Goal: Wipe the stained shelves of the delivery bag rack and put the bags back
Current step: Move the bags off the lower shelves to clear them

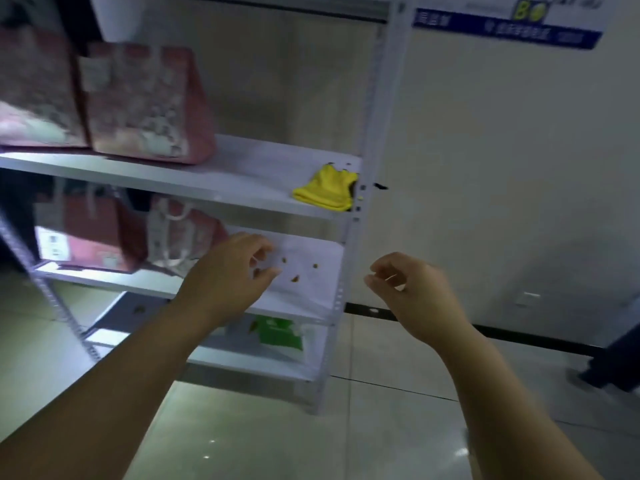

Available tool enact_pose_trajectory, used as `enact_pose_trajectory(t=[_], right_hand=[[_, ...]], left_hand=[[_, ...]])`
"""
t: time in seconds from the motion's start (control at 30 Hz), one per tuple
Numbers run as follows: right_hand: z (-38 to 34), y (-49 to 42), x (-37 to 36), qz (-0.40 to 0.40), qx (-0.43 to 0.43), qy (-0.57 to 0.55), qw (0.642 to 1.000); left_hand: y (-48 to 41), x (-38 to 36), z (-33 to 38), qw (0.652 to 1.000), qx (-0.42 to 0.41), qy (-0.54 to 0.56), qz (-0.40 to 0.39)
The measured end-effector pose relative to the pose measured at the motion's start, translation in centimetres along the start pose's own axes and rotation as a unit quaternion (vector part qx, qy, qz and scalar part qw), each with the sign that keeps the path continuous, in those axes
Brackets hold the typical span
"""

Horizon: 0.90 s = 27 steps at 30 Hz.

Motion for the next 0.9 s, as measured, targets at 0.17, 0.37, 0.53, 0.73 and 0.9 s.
enact_pose_trajectory(t=[0.17, 0.37, 0.53, 0.73, 0.9], right_hand=[[-9.3, -1.3, -7.1, -0.008, 0.019, -0.029, 0.999], [-18.0, -2.9, -15.0, -0.057, 0.060, -0.036, 0.996], [-23.4, -5.7, -21.3, -0.106, 0.098, -0.039, 0.989], [-27.5, -11.0, -29.2, -0.147, 0.115, -0.065, 0.980], [-31.1, -16.4, -35.7, -0.187, 0.129, -0.060, 0.972]], left_hand=[[4.1, 9.2, -8.1, 0.999, 0.042, -0.023, 0.008], [7.7, 17.9, -17.3, 0.992, 0.109, -0.043, 0.053], [9.3, 22.7, -24.3, 0.981, 0.160, -0.051, 0.095], [8.4, 25.8, -32.4, 0.969, 0.202, -0.082, 0.117], [5.0, 27.4, -39.3, 0.958, 0.242, -0.098, 0.117]])
Point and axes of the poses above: each hand's wrist, its own y-axis away from the middle knuckle, its own x-axis out of the back of the hand, z = x × y, the point moved 10 cm from there along -y, towards the middle knuckle, and after that the axes turned 10 degrees about y, right-handed, at the moved point
